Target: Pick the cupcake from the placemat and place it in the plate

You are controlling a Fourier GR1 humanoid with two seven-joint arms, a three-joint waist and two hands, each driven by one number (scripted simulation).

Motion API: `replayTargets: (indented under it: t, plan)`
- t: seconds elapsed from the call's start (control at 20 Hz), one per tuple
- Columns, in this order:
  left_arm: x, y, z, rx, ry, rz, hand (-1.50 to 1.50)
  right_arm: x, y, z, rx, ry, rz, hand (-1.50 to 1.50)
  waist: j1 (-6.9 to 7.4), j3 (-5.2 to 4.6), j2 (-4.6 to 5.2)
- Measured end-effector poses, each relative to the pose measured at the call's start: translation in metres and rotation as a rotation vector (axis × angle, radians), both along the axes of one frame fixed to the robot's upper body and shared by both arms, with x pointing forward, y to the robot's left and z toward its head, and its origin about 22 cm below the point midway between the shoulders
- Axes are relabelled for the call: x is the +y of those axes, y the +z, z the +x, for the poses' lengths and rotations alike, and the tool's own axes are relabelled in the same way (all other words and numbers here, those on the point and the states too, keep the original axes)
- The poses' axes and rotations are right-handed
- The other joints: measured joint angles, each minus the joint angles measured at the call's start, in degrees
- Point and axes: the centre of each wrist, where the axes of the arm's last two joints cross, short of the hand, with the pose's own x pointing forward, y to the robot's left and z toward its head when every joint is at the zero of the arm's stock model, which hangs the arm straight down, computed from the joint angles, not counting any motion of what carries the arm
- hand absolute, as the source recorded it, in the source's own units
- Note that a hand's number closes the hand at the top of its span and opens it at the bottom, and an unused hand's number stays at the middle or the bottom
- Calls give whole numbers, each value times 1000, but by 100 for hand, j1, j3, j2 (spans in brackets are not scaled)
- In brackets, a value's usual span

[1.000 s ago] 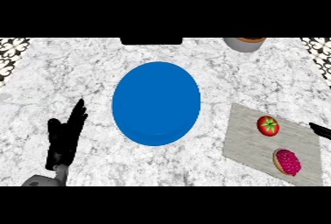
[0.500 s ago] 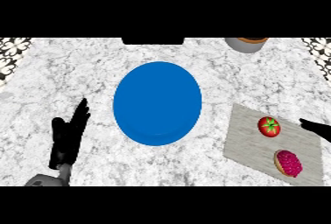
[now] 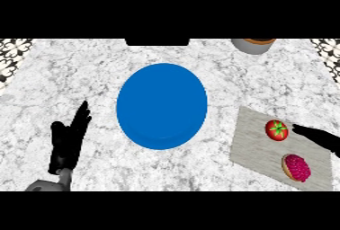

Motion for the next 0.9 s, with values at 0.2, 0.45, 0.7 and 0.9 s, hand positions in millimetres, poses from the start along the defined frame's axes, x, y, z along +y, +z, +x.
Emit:
replayTargets:
  t: [0.2,0.45,0.7,0.9]
  plan:
    - [4,1,-1,4,-4,-4,0,5,-8,4,23,10,-15,-150,-1,-1,-2]
    - [0,1,1,1,2,-5,0,14,-21,6,42,25,-30,-150,-5,-1,-2]
    - [-3,3,0,0,3,-12,0,14,-27,7,53,24,-36,-150,-10,0,-2]
    - [-3,7,2,6,-1,-9,0,24,-36,8,57,23,-34,-150,-9,-1,-3]
